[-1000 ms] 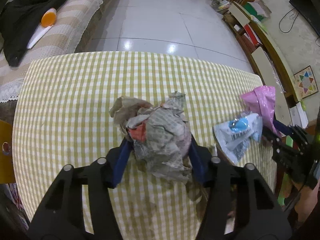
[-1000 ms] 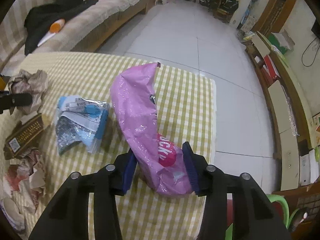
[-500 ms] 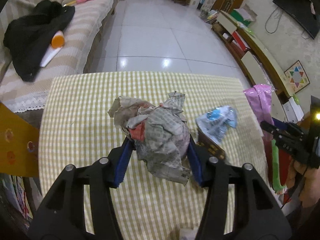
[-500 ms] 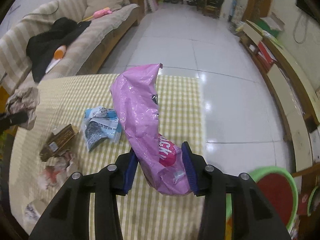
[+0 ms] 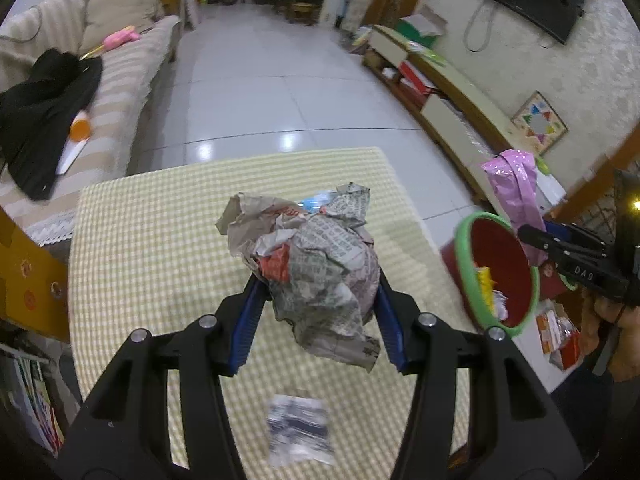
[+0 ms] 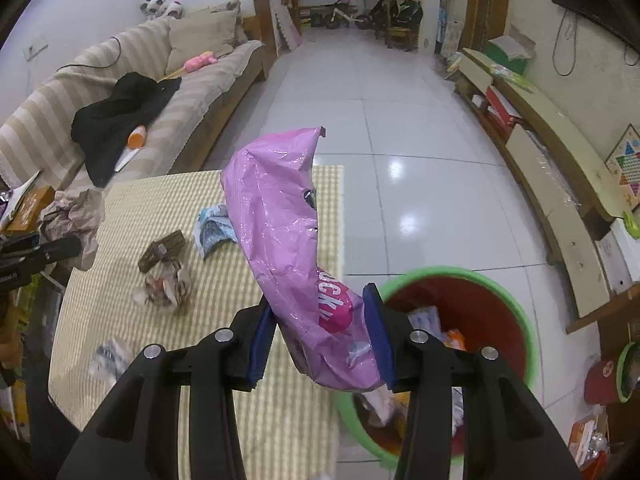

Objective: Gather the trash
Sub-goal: 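Carry the newspaper with the left gripper while the right gripper carries the pink bag over the bucket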

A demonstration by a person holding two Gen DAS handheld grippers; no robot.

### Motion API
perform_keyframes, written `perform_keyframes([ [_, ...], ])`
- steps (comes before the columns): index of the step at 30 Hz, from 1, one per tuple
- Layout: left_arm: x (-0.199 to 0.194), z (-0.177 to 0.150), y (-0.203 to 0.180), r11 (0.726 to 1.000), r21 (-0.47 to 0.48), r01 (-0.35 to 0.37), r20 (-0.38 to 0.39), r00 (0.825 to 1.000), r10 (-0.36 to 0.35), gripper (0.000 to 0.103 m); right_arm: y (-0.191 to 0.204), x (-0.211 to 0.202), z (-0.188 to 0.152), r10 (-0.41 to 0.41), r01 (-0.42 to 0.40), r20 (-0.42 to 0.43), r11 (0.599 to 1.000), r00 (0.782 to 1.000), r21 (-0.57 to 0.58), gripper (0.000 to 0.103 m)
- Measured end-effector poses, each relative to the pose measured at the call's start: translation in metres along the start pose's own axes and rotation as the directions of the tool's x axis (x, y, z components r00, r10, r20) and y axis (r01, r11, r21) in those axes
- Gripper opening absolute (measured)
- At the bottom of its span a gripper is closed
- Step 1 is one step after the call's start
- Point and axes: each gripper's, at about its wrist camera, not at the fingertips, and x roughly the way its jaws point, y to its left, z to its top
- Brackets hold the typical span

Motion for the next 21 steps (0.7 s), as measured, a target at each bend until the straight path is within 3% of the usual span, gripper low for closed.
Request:
perform_keyframes([
  [4,0.000,0.000,-0.033,0.997,0.053,0.049,-0.001,0.999,-0.049,0.051,-0.019,-0.021,-0.016,-0.034,0.034,0.013,0.999,0.999,0.015,0.042],
  [12,0.027,0.003,-0.102,0.978,0.147,0.150,-0.056,0.988,-0.144,0.051,-0.082,-0.040,-0.048,-0.086,0.082,0.020,0.983,0.996,0.163,0.042],
  [21,0.075,0.004,-0.188,0.926,0.243,0.291,-0.145,0.954,-0.262,0.051,-0.147,-0.055,-0.081,-0.155,0.145,0.008,0.940,0.988,0.308,0.042],
])
